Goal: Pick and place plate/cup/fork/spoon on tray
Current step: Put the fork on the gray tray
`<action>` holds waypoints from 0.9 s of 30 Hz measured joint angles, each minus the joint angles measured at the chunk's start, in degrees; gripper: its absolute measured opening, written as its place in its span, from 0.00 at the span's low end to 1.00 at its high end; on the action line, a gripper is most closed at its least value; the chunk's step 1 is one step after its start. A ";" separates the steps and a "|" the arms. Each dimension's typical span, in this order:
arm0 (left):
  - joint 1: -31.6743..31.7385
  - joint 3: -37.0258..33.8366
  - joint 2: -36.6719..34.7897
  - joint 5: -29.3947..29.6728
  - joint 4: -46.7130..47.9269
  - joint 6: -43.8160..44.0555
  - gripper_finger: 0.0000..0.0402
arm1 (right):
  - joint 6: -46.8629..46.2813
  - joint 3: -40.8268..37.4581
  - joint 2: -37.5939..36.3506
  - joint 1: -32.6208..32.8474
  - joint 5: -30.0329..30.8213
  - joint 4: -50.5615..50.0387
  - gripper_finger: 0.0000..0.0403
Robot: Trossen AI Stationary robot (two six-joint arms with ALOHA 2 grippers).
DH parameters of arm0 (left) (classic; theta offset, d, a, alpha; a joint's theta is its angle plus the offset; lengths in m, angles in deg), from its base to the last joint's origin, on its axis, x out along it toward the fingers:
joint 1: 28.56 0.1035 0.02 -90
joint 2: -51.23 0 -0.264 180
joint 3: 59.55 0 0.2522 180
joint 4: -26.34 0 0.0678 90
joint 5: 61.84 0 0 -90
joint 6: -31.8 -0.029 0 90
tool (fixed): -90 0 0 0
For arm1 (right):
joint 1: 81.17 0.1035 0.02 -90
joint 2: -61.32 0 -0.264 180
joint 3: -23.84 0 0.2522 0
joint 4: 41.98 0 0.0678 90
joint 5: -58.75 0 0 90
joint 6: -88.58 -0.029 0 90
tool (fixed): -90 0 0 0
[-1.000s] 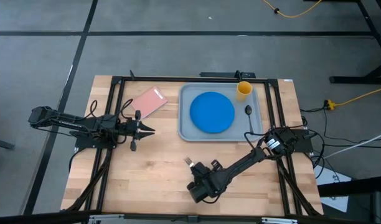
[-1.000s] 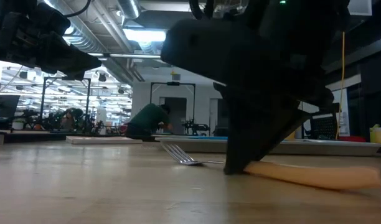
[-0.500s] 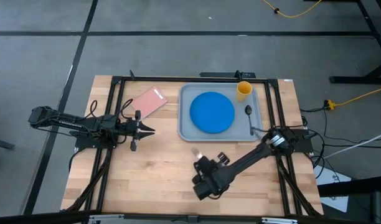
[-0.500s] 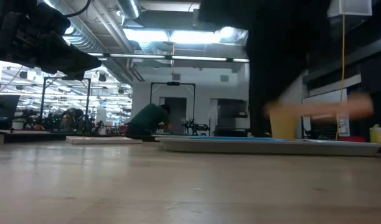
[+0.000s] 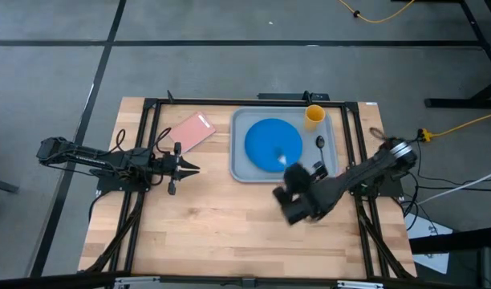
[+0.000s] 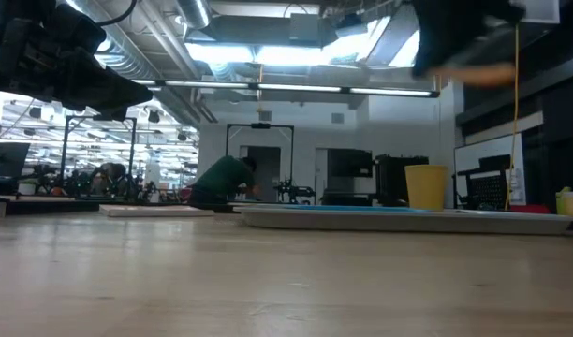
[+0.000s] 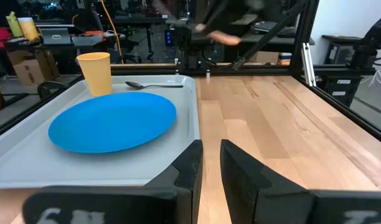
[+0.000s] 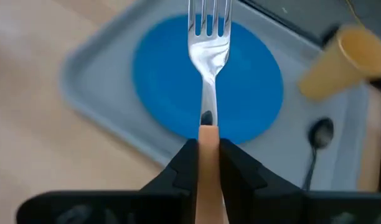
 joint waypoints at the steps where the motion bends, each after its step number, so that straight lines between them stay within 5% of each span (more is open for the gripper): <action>1: 0.01 0.01 -0.01 0.00 0.00 0.00 0.12 | -1.28 -4.33 -2.38 -0.79 -0.06 2.08 0.12; 7: 0.01 0.00 -0.01 0.00 0.00 0.00 0.12 | -4.57 -30.92 -17.81 -7.59 -3.69 23.43 0.12; 12: 0.01 -0.01 0.00 0.00 0.00 0.00 0.12 | -6.89 -43.85 -24.78 -16.04 -8.70 32.68 0.12; 27: 0.01 0.01 0.01 0.00 0.00 0.00 0.12 | 8.21 -46.38 -22.06 -34.83 -13.41 39.90 0.12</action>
